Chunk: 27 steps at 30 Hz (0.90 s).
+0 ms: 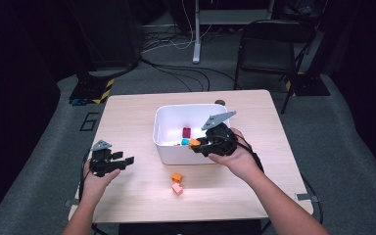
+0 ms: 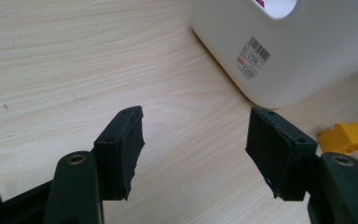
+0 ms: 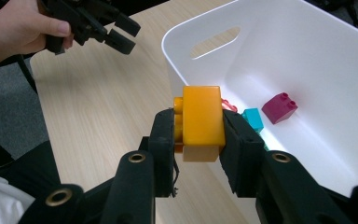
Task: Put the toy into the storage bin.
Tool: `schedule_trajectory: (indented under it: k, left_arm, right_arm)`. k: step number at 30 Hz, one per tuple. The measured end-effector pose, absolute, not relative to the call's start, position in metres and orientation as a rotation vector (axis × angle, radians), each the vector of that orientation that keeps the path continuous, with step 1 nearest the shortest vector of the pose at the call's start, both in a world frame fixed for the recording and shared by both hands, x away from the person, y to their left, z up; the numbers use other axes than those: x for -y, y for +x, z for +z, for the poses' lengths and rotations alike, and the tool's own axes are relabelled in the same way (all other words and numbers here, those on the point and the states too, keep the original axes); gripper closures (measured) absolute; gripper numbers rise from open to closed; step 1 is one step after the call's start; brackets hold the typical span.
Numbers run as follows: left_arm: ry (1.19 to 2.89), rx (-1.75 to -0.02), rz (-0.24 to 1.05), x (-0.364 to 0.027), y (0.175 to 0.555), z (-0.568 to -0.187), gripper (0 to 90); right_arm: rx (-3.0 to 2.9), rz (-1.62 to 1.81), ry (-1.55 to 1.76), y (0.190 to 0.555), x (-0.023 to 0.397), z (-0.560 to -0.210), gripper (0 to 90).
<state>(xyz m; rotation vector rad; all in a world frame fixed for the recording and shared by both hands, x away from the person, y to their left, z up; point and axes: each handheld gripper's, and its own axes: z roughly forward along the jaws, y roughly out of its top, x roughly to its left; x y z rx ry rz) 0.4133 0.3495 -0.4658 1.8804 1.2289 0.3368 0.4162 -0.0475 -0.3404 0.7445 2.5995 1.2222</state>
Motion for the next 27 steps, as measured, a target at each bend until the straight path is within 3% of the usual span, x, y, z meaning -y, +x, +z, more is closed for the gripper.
schedule_trajectory:
  k: [14, 27]
  left_arm:
    - [1.875, -1.229, 0.344, -0.35, 0.414, -0.466, 35.8]
    - [1.878, -1.227, 0.334, -0.351, 0.414, -0.465, 35.8]
  right_arm:
    - [-2.551, 1.229, 0.764, 0.451, 0.038, -0.325, 67.1]
    - [-2.542, 1.207, 0.817, 0.49, 0.02, -0.336, 67.0]
